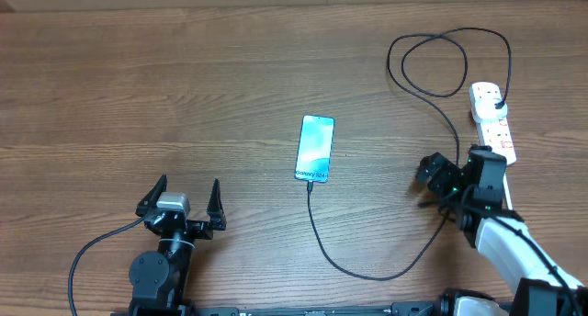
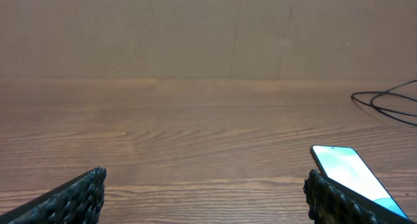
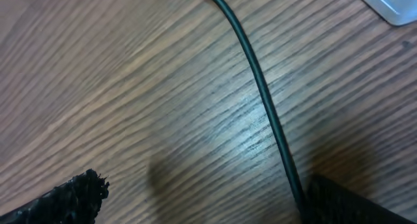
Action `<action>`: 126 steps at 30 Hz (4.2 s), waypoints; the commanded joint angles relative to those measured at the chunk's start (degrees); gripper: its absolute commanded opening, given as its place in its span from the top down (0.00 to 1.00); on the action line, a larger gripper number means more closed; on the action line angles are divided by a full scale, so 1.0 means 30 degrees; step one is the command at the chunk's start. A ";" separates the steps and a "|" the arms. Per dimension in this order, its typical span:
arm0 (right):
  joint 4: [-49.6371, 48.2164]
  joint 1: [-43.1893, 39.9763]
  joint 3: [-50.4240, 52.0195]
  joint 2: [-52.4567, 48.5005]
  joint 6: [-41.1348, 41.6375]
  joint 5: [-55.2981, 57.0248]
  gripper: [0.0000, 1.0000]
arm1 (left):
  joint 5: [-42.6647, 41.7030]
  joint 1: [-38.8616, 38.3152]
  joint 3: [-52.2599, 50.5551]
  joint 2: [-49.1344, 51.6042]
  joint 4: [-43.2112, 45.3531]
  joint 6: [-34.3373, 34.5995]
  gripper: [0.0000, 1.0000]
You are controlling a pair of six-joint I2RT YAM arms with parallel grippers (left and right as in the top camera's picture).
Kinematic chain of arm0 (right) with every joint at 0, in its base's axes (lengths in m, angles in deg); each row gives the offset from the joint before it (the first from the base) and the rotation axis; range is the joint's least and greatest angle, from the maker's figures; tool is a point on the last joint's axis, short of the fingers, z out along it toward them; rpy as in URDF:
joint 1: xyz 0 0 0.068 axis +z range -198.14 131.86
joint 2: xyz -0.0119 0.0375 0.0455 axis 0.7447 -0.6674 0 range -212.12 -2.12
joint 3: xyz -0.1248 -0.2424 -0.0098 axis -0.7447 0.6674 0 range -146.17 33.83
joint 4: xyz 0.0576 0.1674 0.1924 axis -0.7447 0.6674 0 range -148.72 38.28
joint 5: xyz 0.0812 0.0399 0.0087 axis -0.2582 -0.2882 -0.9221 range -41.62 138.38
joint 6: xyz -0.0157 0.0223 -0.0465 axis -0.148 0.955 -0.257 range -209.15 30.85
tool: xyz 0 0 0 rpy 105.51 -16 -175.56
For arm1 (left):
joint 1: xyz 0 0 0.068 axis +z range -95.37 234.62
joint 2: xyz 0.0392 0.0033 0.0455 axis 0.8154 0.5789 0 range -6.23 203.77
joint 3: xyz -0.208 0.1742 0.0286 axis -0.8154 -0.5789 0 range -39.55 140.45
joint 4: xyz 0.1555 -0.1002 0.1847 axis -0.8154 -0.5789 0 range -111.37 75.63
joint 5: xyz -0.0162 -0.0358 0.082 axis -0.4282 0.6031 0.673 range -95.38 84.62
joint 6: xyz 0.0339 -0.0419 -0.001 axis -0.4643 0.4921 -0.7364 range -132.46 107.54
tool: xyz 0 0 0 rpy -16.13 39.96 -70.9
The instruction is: Plug charger to phone and switch on socket
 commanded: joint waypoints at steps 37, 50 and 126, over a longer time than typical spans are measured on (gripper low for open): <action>-0.8080 0.0109 0.6790 0.2310 -0.5508 -0.3723 0.00 | 0.0146 0.0124 -0.0073 -0.0219 -0.0029 -0.0423 0.00; -0.6958 0.0109 0.7526 0.5391 -0.5370 -0.3789 0.00 | 0.0146 0.0124 -0.0066 -0.0219 -0.0036 -0.0423 0.01; -0.0095 0.2878 0.7519 2.5143 -0.5435 -0.2856 0.00 | 0.0146 0.0124 -0.0066 -0.0219 -0.0029 -0.0415 0.00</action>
